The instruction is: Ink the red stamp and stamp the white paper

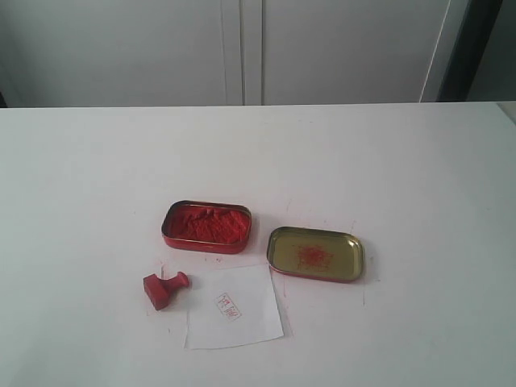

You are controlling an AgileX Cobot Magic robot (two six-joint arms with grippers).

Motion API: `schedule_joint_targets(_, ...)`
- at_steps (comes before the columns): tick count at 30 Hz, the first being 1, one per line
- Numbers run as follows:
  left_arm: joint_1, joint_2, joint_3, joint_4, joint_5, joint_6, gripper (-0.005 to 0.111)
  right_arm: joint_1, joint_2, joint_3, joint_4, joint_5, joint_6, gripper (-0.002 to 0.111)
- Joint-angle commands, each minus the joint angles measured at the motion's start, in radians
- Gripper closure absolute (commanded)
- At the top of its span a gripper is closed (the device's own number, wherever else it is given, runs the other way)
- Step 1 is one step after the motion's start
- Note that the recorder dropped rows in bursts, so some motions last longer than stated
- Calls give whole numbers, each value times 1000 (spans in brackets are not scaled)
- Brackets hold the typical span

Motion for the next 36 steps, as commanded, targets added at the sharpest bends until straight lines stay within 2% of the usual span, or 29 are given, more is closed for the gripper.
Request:
schedule_joint_targets(1, 1, -3, 3, -3, -4, 3, 107, -70, -44, 51, 0, -6, -7, 108)
schedule_joint_targets(15, 1, -3, 3, -3, -4, 3, 107, -96, -109, 204, -2, 3, -7, 108)
schedule_joint_targets(28, 1, -3, 3, -3, -4, 3, 107, -96, -135, 211, -2, 31, -10, 108)
schedule_joint_targets(31, 1, -3, 3, -3, -4, 3, 107, -96, -135, 212, -2, 31, -102, 108)
schedule_joint_targets(36, 1, -3, 3, -3, -4, 3, 107, -96, -135, 216, -2, 31, -109, 108)
